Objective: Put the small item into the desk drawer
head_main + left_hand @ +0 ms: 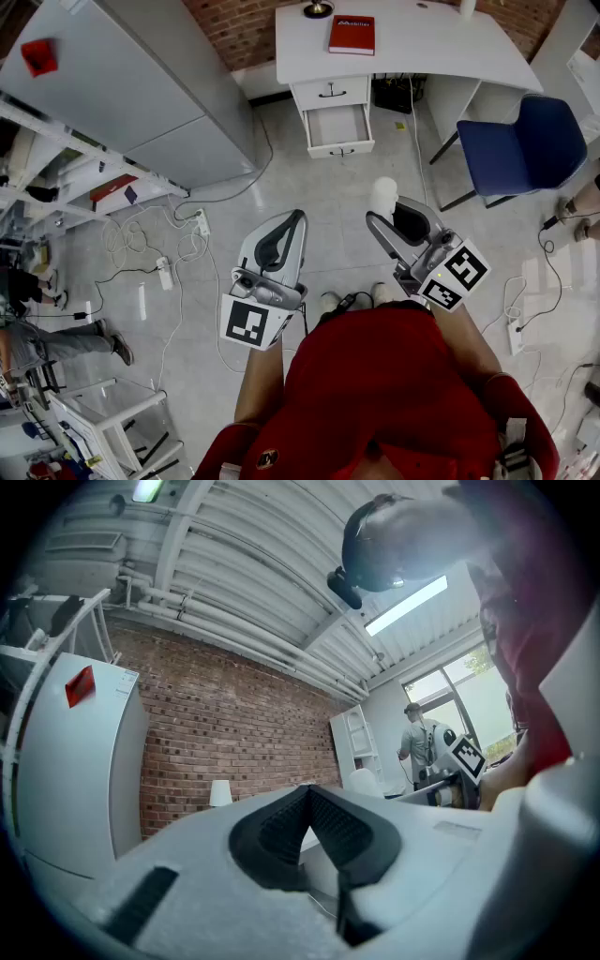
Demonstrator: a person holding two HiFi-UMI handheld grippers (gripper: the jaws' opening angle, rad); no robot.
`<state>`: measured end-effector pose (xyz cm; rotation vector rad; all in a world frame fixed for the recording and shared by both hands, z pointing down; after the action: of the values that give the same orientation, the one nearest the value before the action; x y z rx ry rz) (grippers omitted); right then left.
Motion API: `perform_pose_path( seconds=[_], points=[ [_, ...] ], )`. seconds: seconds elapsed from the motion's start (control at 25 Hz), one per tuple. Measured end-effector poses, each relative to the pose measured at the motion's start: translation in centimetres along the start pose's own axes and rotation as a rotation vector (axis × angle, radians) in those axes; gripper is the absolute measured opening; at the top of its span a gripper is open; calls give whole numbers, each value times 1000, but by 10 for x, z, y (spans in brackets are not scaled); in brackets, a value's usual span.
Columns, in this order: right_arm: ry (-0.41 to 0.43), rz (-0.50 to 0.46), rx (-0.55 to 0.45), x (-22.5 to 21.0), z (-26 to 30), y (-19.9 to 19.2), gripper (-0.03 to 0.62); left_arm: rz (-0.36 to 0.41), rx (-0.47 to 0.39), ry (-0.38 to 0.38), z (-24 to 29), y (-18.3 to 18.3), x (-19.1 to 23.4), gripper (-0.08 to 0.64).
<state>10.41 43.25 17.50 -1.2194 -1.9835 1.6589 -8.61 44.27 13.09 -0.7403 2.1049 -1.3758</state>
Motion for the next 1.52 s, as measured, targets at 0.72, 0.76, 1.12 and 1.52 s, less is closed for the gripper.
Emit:
perform_pose_path(
  seconds=[0.72, 0.76, 1.12, 1.52],
  points=[
    [-67, -34, 58, 25, 50, -37, 138, -54, -42, 7, -43, -7, 69, 5],
    [-78, -38, 64, 26, 52, -39, 138, -62, -43, 8, -45, -8, 74, 5],
    [-153, -48, 109, 4, 74, -55, 138, -93, -27, 7, -39, -30, 116, 5],
    [-155, -22, 143, -105, 121, -82, 138, -34, 41, 48, 30, -85, 171, 5]
  ],
)
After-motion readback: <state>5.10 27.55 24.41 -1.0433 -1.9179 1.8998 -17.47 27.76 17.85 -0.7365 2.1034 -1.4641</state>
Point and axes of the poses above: the fingertips, and each gripper's own axes: z forward along the fingers, x to its left, y out of its top, the point moved 6 cm from there along -z, backward along the fingers, and after that the axes turned 13 degrees about -x, right-handed, at the moved point
